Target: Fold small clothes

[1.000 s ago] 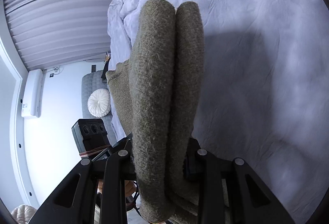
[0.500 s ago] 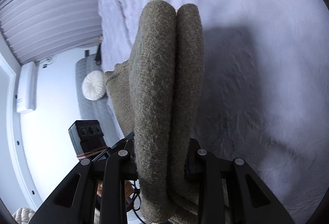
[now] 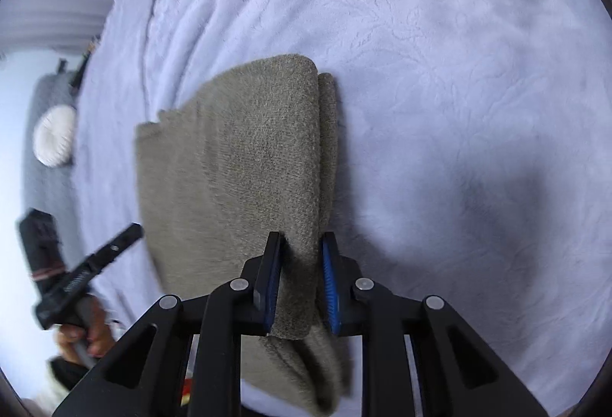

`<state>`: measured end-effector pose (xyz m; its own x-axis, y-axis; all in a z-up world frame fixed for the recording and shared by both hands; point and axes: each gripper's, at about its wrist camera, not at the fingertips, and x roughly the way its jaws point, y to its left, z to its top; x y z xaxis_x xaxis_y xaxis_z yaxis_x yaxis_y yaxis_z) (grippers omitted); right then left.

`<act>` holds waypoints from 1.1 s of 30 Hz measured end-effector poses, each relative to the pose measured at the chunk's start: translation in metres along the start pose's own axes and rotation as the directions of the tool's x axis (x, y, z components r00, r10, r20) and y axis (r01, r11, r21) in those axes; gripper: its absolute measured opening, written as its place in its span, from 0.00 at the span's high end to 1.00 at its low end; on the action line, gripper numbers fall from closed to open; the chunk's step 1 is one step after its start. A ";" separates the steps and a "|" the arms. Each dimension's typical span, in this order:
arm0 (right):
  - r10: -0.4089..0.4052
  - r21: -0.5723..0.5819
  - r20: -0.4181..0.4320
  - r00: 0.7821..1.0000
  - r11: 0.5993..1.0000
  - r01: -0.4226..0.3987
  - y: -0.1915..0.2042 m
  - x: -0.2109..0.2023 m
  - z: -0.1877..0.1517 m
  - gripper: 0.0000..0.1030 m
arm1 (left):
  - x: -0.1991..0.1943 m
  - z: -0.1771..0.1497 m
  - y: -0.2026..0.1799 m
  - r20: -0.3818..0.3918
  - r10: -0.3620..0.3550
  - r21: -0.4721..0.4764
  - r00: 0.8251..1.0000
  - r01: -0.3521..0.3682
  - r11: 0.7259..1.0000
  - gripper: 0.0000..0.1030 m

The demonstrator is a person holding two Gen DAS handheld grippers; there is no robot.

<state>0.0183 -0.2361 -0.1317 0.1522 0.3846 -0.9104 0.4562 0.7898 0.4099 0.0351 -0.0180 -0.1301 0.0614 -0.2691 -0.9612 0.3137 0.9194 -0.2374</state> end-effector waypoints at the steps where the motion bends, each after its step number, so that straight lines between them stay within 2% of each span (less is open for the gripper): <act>1: -0.031 -0.012 -0.006 0.999 0.999 0.031 0.002 0.004 -0.001 0.78 | 0.004 0.000 -0.002 -0.003 0.014 0.012 1.000 -0.013 1.000 0.61; 3: -0.068 -0.019 -0.021 0.997 0.998 0.067 0.010 0.020 0.002 0.78 | 0.010 0.001 -0.003 -0.004 0.023 0.017 1.000 -0.023 1.000 0.61; 5: -0.076 -0.019 -0.020 0.997 0.997 0.076 0.015 0.025 0.008 0.78 | 0.010 0.001 -0.001 -0.006 0.026 0.009 1.000 -0.025 1.000 0.56; 7: -0.090 -0.024 -0.014 0.996 0.996 0.090 0.017 0.023 0.006 0.78 | 0.005 -0.001 0.002 -0.003 0.030 0.004 1.000 -0.030 1.000 0.55; 11: -0.138 -0.038 -0.009 0.990 0.990 0.137 0.011 0.007 -0.027 0.78 | -0.007 -0.011 0.002 -0.003 0.048 0.007 0.999 -0.048 0.999 0.55; 17: -0.171 -0.016 0.017 0.985 0.985 0.171 0.012 -0.014 -0.044 0.79 | -0.022 -0.036 0.000 -0.016 0.046 0.011 0.999 -0.046 0.999 0.55; 20: -0.165 -0.023 0.056 0.985 0.986 0.167 0.030 -0.018 -0.045 0.82 | -0.026 -0.046 -0.006 -0.016 0.039 0.016 0.999 -0.039 0.999 0.55; 23: -0.140 -0.068 0.086 0.986 0.987 0.146 0.042 -0.026 -0.061 0.82 | -0.018 -0.051 -0.014 -0.040 0.071 0.036 0.997 -0.069 0.997 0.55; 28: -0.151 -0.158 0.049 0.987 0.975 0.157 0.054 -0.010 -0.073 0.82 | -0.016 -0.054 -0.014 -0.043 0.080 0.027 0.996 -0.078 0.997 0.55; 31: -0.219 -0.181 0.006 0.976 0.959 0.217 0.050 0.016 -0.077 0.82 | -0.017 -0.055 -0.014 -0.046 0.082 0.024 0.996 -0.081 0.996 0.55; 33: -0.222 -0.163 -0.028 0.975 0.963 0.215 0.043 0.027 -0.079 0.83 | -0.018 -0.055 -0.015 -0.045 0.085 0.025 0.995 -0.083 0.996 0.55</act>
<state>-0.0276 -0.1541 -0.1343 0.0230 0.2128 -0.9768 0.3290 0.9210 0.2084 -0.0233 -0.0113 -0.1168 0.0450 -0.1772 -0.9831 0.3309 0.9312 -0.1527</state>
